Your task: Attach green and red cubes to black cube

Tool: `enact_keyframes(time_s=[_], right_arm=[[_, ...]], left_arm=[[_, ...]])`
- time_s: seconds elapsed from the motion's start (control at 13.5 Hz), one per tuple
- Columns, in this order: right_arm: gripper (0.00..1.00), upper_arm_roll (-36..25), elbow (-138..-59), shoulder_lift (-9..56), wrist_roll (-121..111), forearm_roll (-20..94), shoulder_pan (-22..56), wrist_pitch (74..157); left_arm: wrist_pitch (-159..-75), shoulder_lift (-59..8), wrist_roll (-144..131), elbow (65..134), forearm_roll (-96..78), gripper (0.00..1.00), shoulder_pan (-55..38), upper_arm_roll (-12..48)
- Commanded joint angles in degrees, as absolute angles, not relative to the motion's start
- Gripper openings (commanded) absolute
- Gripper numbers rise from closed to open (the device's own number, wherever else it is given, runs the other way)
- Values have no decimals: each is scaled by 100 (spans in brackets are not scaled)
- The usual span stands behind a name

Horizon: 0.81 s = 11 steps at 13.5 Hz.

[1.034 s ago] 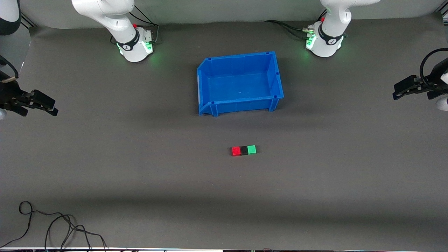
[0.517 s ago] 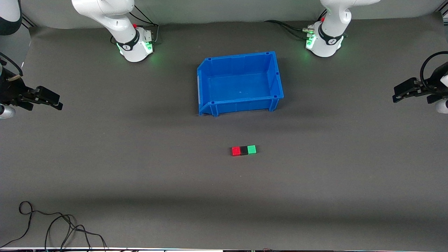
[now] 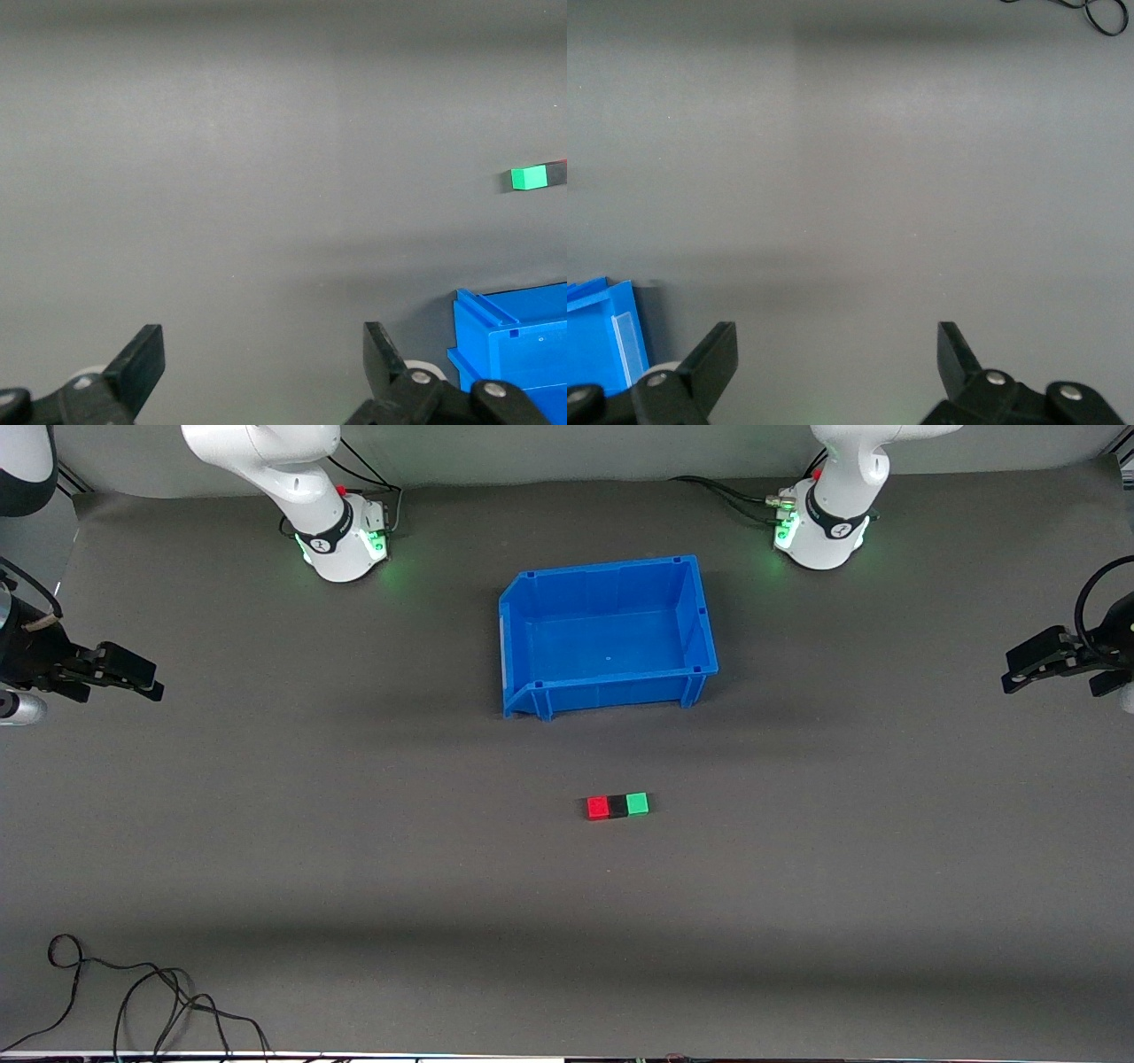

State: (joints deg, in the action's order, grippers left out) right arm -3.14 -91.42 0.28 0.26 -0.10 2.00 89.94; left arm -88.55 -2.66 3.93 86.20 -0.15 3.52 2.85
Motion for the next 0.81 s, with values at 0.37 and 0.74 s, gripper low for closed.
enact_keyframes(time_s=[0.37,0.74], right_arm=[[100,-272,-9044,62,-53,272,114,8921],[100,-290,-9009,70,-44,272,114,8912]], left_arm=[[-8587,-237,334,8578,53,100,308,308],[-8657,-246,308,8578,53,100,316,308]])
